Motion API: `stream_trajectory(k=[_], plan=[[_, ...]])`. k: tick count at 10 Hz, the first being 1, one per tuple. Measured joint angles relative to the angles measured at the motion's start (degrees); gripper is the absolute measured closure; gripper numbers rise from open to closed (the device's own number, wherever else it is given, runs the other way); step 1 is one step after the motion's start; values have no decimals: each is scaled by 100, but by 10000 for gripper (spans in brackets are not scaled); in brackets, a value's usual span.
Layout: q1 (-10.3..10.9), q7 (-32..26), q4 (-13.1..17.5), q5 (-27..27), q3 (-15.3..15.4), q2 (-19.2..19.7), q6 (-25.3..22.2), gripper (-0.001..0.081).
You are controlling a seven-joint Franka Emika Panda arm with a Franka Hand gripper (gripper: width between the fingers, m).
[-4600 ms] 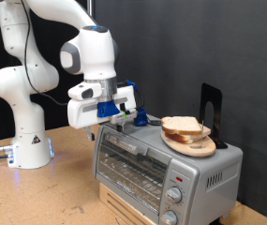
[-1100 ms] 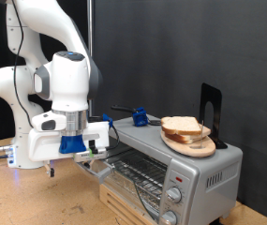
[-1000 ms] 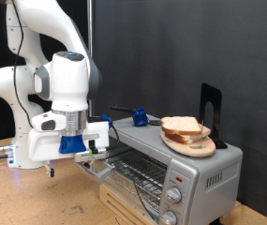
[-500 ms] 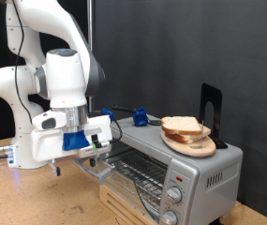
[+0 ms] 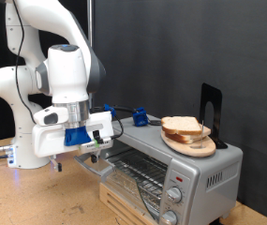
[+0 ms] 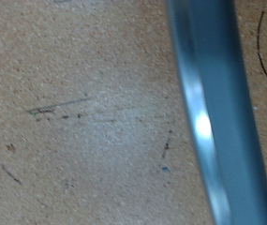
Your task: Make a piece of toast with the oven
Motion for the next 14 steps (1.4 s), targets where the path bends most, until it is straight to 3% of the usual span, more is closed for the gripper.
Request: stream_trajectory(k=[2, 7, 9, 14], plan=[[-62, 375, 3, -501, -52, 94, -31, -2], [-154, 410, 4, -684, -179, 301, 108, -2], [-194, 701, 22, -1010, -267, 472, 176, -2], [-232, 1585, 243, -1671, -522, 1310, 399, -2]])
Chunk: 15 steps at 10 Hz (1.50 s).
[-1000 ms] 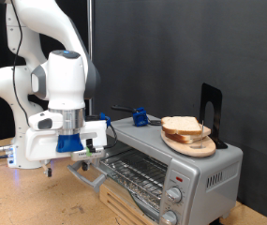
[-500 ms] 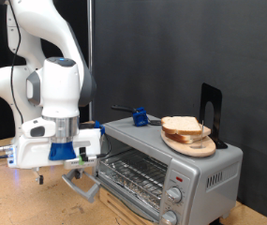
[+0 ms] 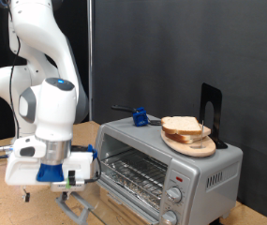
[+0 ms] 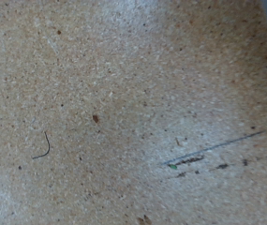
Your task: Make a piece of toast with the oven
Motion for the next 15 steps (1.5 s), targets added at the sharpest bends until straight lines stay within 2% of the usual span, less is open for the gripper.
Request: stream_trajectory(k=[3, 6, 11, 12, 13, 14, 15], plan=[[0, 229, 298, -20, -44, 534, 345, -2], [-4, 149, 503, 5, -32, 810, 499, -2], [-171, -756, 353, 255, 116, 644, 768, -2], [-203, -869, 217, 256, 126, 525, 872, -2], [-201, -846, 224, 255, 126, 534, 846, -2], [-306, -1218, 225, 672, 305, 516, 850, -2], [-529, -1999, 212, 1442, 667, 411, 834, -2]])
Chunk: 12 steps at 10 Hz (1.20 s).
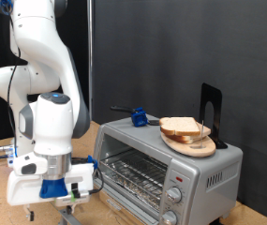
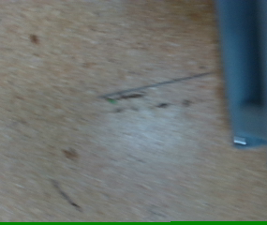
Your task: Make a piece of toast with the oven
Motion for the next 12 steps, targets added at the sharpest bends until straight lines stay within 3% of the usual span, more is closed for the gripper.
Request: stream_trajectory(k=[2, 4, 6, 9, 11, 12], plan=[[-346, -1592, -148, 1436, 551, -507, -312, -2], [-390, -2605, -337, 2231, 649, -1098, -911, -2], [-398, -3351, -393, 2724, 604, -1671, -1895, -2], [-400, -3686, -494, 3118, 432, -2467, -2687, -2], [-404, -3684, -690, 3167, 349, -2906, -2778, -2], [-404, -3684, -687, 3161, 351, -2889, -2778, -2]])
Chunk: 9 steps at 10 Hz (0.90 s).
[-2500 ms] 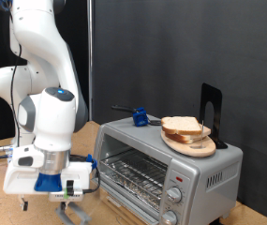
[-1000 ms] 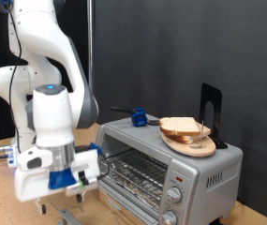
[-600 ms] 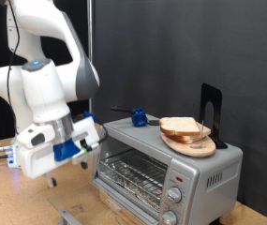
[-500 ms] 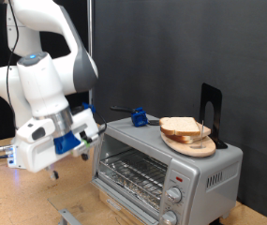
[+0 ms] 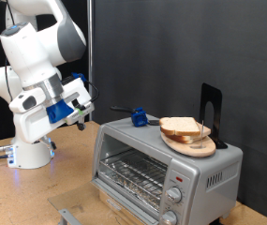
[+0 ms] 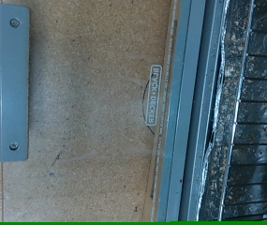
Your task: Make a piece of toast with the oven
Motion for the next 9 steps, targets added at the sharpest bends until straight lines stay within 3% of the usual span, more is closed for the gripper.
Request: stream_trajectory(k=[3, 5, 9], plan=[[163, -222, 137, 603, 21, -89, -182, -2], [347, -216, 283, 626, 187, -302, -520, -2], [660, -228, 478, 486, 662, -726, -623, -2]])
